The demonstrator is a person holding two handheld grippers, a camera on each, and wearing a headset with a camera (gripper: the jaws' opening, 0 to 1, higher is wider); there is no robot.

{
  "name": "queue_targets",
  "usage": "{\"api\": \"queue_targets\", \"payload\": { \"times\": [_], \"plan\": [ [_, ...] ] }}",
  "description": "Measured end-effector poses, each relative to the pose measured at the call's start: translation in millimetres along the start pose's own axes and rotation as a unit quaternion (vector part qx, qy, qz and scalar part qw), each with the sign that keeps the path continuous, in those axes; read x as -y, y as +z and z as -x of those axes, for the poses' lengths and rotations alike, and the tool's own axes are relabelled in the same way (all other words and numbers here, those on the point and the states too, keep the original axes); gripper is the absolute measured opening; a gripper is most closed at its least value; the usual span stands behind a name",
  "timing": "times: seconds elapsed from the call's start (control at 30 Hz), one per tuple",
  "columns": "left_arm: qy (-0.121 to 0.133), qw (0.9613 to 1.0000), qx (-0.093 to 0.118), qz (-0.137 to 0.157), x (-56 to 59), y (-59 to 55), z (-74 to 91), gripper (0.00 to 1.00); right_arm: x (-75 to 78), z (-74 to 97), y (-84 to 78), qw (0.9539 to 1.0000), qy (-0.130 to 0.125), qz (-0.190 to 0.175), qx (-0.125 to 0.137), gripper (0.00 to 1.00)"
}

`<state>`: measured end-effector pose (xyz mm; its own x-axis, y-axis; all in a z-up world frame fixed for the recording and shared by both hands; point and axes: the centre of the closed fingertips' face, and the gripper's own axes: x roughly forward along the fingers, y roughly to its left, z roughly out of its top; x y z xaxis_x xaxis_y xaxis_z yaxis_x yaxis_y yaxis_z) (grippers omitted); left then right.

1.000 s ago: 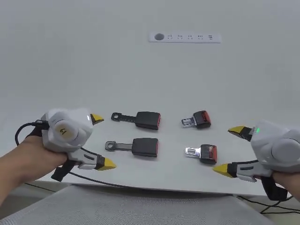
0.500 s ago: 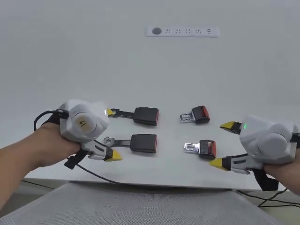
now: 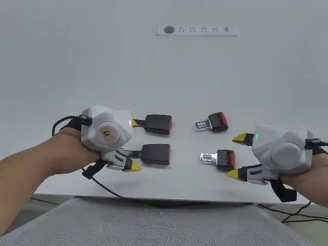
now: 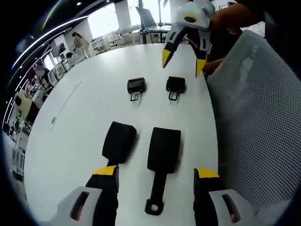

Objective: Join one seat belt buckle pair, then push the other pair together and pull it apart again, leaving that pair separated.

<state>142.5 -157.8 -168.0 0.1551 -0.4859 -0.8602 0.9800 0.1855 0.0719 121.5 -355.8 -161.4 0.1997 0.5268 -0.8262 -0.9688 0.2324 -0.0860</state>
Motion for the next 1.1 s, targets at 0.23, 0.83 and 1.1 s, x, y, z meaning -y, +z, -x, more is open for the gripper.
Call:
{"api": "queue_targets", "payload": {
  "times": [0.23, 0.83, 1.1],
  "plan": [
    [-0.022, 0.9997, -0.008, -0.012, 2.9, 2.5, -11.9, 0.59, -3.1, -15.3, -7.4, 0.9989, 0.02, 0.034, -0.023, 0.44],
    [-0.07, 0.9972, -0.019, -0.019, 13.0, 4.3, -36.6, 0.47, 2.8, -30.0, -22.8, 0.9967, 0.056, 0.032, -0.05, 0.4],
    [-0.091, 0.9948, -0.032, -0.034, 17.9, 1.5, -40.4, 0.44, 4.6, -33.4, -31.5, 0.9947, 0.076, 0.029, -0.063, 0.37]
  ]
}}
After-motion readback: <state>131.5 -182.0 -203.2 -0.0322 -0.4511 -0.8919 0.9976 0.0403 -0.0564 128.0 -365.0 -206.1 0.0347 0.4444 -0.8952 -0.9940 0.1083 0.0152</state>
